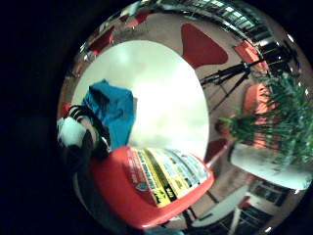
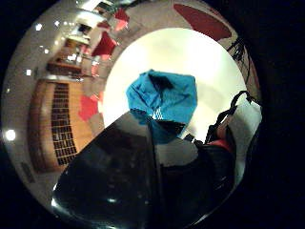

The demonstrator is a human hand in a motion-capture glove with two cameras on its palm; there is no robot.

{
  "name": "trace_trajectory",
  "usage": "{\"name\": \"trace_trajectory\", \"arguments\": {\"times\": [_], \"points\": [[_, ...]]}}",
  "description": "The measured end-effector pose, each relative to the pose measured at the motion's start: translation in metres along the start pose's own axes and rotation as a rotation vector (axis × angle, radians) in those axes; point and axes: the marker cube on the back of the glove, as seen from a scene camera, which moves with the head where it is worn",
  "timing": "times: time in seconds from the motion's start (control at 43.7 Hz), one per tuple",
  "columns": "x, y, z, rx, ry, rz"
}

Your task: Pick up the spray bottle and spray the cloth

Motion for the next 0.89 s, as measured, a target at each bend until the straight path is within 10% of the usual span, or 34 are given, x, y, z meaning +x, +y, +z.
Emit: {"name": "trace_trajectory", "arguments": {"times": [0.893], "points": [[-0.117, -0.007, 0.024, -0.309, 0.553, 0.001]]}}
